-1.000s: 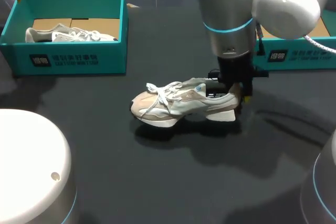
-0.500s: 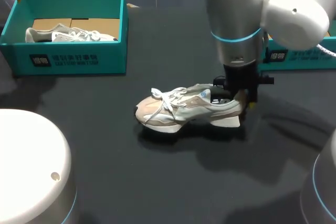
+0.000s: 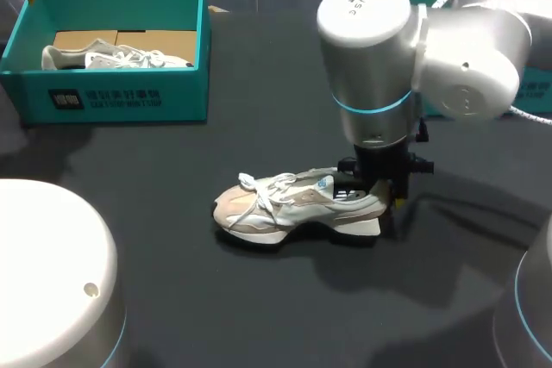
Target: Take the shoe out of the shoebox, open the shoe tongue, remove and reinsert the insole, then place the shoe into the shoebox
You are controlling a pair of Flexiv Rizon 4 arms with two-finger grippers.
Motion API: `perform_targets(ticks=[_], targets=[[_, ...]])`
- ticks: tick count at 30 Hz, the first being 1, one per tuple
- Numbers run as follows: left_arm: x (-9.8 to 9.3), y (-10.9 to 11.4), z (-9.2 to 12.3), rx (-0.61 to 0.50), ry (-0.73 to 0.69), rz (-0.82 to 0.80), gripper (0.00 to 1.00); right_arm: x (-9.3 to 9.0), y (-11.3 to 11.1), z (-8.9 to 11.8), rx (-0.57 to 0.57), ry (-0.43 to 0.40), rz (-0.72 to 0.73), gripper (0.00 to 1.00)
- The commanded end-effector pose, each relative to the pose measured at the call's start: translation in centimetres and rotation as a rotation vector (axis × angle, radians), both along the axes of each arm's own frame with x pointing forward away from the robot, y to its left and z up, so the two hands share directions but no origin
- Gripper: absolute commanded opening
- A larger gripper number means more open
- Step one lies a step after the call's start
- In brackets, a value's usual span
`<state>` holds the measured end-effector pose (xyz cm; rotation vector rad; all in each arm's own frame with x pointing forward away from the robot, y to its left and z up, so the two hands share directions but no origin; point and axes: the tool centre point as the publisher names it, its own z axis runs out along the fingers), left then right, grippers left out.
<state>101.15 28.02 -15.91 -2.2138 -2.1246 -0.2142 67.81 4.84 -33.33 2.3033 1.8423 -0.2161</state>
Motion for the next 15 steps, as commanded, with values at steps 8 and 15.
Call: perform_targets(ticks=[8, 15], targets=[[0.0, 0.1, 0.0, 0.001, 0.0, -0.002, 1.0, -0.2, 0.2, -2.0, 0.014, 0.0, 0.018, 0.0], [0.0, 0.1, 0.0, 0.001, 0.0, -0.002, 1.0, -0.7, 0.5, -3.6, 0.03, 0.013, 0.026, 0.0]])
